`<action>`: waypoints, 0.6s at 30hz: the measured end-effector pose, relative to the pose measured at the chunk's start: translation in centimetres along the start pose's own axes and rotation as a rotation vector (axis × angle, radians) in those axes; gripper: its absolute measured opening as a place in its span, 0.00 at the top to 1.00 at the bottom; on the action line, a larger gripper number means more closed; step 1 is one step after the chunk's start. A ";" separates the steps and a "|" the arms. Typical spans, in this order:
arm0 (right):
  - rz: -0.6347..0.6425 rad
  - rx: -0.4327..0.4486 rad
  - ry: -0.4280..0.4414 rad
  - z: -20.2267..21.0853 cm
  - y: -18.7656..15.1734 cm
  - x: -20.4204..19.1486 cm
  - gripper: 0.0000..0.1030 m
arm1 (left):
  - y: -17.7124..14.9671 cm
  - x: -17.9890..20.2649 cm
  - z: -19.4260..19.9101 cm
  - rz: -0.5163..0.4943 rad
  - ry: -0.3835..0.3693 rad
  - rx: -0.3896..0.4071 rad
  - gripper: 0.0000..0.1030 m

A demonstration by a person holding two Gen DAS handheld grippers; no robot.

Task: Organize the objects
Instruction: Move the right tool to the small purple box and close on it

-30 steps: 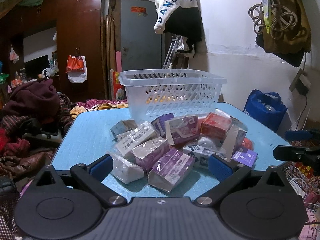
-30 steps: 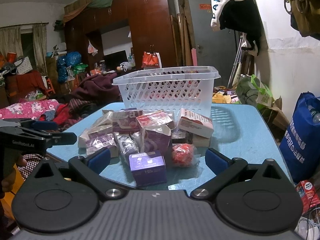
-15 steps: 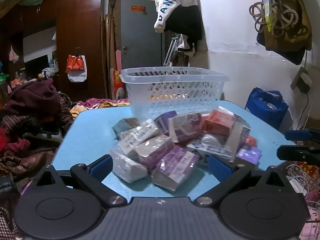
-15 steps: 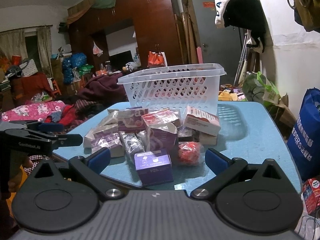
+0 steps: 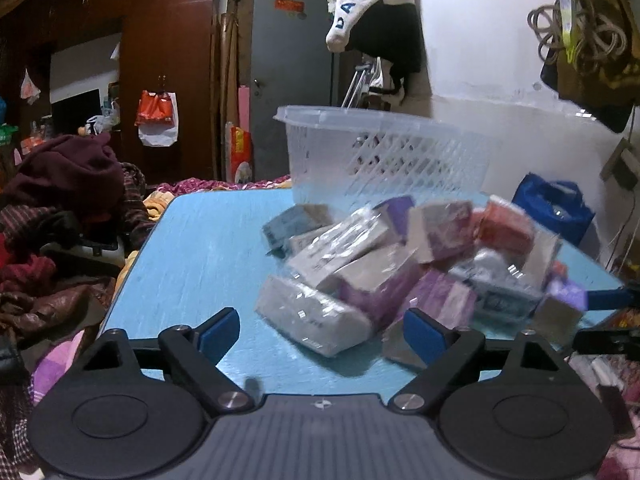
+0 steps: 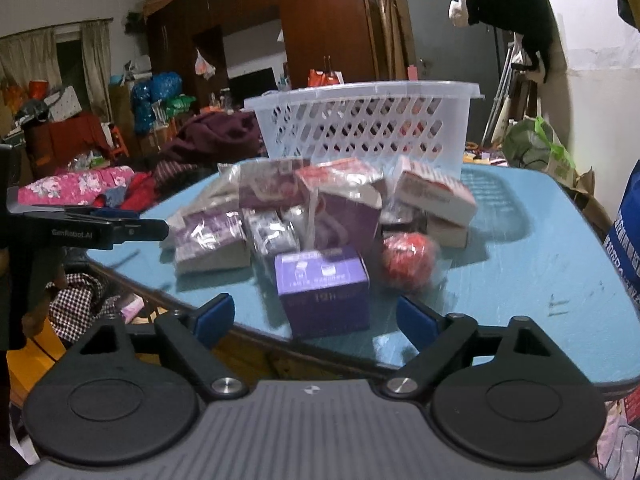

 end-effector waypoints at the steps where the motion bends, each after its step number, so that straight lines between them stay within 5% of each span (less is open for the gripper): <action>1: -0.002 -0.006 0.002 -0.2 -0.1 0.0 0.13 | -0.2 -0.1 -0.4 -0.003 0.006 -0.006 0.13; 12: 0.043 -0.002 -0.036 -1.2 -0.5 -0.2 0.20 | -0.3 -0.3 -3.8 -0.042 0.010 0.003 0.16; 16: 0.071 0.015 -0.065 -1.2 -0.4 -0.2 0.47 | -0.4 -0.3 -3.7 -0.036 0.014 0.025 0.23; 18: 0.064 0.021 -0.063 -0.9 -0.4 -0.1 0.51 | -0.5 -0.3 -3.0 -0.035 0.013 0.042 0.27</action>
Point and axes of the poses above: each gripper's, at about its wrist camera, not at the fingertips, and z roughly against the way its jaws point, x to its right, y to its top, the point moved 8 cm from there along -z, roughly the way its jaws point, and after that the axes turned 12 degrees about -z, right-handed, at the moved point
